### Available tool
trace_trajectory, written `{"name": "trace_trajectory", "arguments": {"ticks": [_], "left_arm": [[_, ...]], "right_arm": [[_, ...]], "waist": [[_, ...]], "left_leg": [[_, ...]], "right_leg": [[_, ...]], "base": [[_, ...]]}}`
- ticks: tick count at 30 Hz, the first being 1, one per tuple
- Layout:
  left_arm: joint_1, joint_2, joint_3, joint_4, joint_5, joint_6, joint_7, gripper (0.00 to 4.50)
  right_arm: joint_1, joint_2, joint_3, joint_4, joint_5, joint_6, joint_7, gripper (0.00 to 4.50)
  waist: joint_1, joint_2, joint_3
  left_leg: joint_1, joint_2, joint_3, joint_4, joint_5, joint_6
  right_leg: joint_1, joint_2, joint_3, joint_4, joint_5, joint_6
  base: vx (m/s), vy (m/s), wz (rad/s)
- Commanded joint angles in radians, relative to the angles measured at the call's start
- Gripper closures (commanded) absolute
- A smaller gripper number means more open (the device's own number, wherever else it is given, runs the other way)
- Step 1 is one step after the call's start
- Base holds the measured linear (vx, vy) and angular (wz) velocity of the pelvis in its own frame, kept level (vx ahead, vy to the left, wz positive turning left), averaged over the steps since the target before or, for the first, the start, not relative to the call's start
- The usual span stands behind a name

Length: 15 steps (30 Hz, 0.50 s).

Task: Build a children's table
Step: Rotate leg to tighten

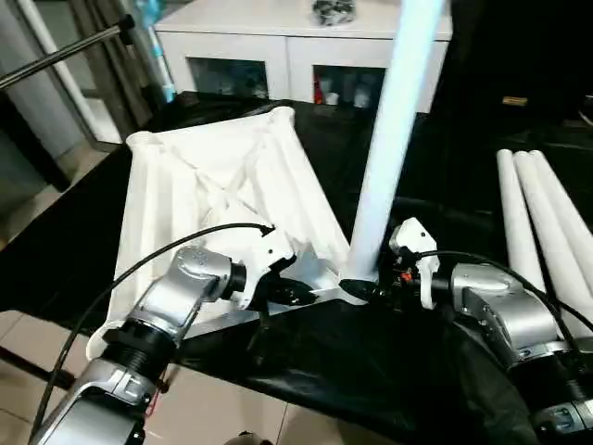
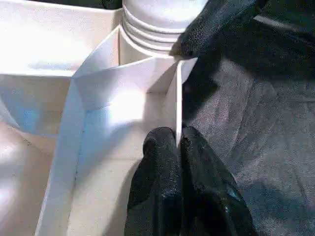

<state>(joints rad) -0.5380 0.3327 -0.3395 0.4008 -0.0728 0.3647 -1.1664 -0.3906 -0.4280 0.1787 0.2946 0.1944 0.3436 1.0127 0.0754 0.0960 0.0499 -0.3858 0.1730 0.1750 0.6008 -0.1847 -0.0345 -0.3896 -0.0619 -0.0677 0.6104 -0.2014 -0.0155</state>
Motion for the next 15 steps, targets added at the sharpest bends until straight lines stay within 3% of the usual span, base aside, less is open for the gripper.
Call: {"name": "trace_trajectory", "arguments": {"ticks": [1,5,6,7,10,11,14,15], "left_arm": [[-0.004,0.001,-0.031,-0.052,-0.036,-0.002,-0.088,4.5],[-0.017,0.011,-0.042,-0.044,-0.028,-0.003,-0.115,4.5],[-0.018,0.011,-0.042,-0.043,-0.026,-0.004,-0.116,4.5],[-0.027,0.011,-0.041,-0.027,-0.019,-0.015,-0.111,4.5],[-0.046,-0.002,-0.03,-0.004,-0.026,-0.002,-0.098,4.5],[-0.048,-0.005,-0.03,-0.004,-0.027,0.003,-0.094,4.5],[-0.063,-0.033,-0.013,0.012,-0.026,0.018,-0.04,4.5],[-0.073,-0.074,0.016,0.048,-0.016,0.027,0.059,4.5]], "right_arm": [[0.004,0.015,0.05,-0.007,0.007,0.009,0.044,1.39],[-0.029,0.027,0.055,0.037,-0.013,-0.006,0.043,1.46],[-0.032,0.027,0.055,0.041,-0.014,-0.008,0.042,1.46],[-0.048,0.032,0.048,0.062,-0.021,-0.016,0.032,1.46],[-0.068,0.041,0.035,0.078,-0.011,-0.004,0.025,1.47],[-0.068,0.041,0.034,0.077,-0.009,0.001,0.025,1.48],[-0.077,0.047,0.031,0.086,-0.018,0.002,0.0,1.5],[-0.086,0.077,-0.001,0.108,-0.012,0.016,-0.065,1.5]], "waist": [[0.0,-0.017,-0.066],[-0.006,-0.018,-0.066],[-0.011,-0.013,-0.065],[-0.014,-0.02,-0.065],[-0.017,-0.022,-0.062],[-0.017,-0.027,-0.061],[-0.015,-0.025,-0.065],[-0.017,-0.034,-0.065]], "left_leg": [[0.013,0.06,-0.022,-0.064,-0.129,0.087],[0.011,0.057,-0.022,-0.064,-0.141,0.084],[0.012,0.057,-0.023,-0.065,-0.153,0.079],[0.012,0.056,-0.022,-0.065,-0.158,0.078],[0.014,0.056,-0.022,-0.066,-0.179,0.067],[0.014,0.057,-0.022,-0.067,-0.179,0.068],[0.015,0.057,-0.022,-0.064,-0.152,0.073],[0.014,0.057,-0.019,-0.063,-0.143,0.076]], "right_leg": [[0.044,-0.089,0.05,-0.074,-0.168,-0.22],[0.046,-0.088,0.048,-0.075,-0.158,-0.227],[0.046,-0.087,0.047,-0.076,-0.165,-0.23],[0.046,-0.086,0.047,-0.078,-0.17,-0.23],[0.047,-0.088,0.048,-0.082,-0.227,-0.221],[0.047,-0.088,0.049,-0.082,-0.229,-0.22],[0.047,-0.087,0.049,-0.078,-0.194,-0.225],[0.047,-0.086,0.05,-0.077,-0.18,-0.227]], "base": [[0.0,0.0,0.0],[0.0,0.0,0.0],[0.0,0.0,0.0],[0.0,0.0,0.0],[0.0,0.0,0.0],[0.0,0.0,0.0],[0.0,0.0,0.0],[0.0,0.0,0.0]]}}
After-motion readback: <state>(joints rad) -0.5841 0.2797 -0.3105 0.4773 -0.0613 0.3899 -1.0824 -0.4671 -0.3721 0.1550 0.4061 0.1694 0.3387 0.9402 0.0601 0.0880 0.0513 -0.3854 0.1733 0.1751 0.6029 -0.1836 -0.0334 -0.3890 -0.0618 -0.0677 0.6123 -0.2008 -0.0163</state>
